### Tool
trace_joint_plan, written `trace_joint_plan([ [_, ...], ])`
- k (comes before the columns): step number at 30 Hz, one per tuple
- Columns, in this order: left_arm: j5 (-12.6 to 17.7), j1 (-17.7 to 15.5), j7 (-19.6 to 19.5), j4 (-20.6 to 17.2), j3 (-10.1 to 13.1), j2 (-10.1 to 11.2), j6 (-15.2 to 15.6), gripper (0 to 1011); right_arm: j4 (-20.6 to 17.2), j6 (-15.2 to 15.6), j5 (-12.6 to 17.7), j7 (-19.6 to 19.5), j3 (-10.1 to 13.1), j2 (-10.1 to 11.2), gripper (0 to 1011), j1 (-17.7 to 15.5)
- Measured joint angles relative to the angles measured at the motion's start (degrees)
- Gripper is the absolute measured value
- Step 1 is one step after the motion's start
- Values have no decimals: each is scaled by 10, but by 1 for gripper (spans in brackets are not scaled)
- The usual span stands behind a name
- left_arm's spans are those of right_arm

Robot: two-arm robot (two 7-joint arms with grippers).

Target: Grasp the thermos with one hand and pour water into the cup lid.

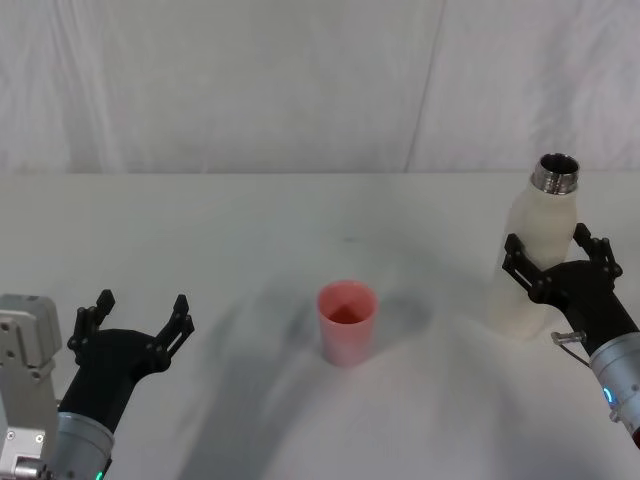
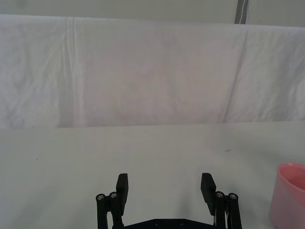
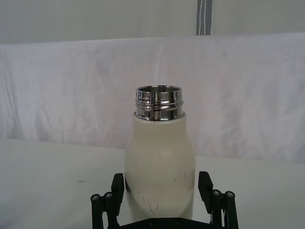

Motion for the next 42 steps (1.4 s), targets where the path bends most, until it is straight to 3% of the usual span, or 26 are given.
trace_joint_plan([
  [17,0,0,0,0,0,0,0,1001,-28,5,-12,-1,0,12,1003,-22],
  [31,0,0,0,0,0,0,0,1001,-59,-5,-1,11,5,22,1003,-64],
  [42,0,0,0,0,0,0,0,1001,-68,-22,8,30,-15,26,1003,-95],
])
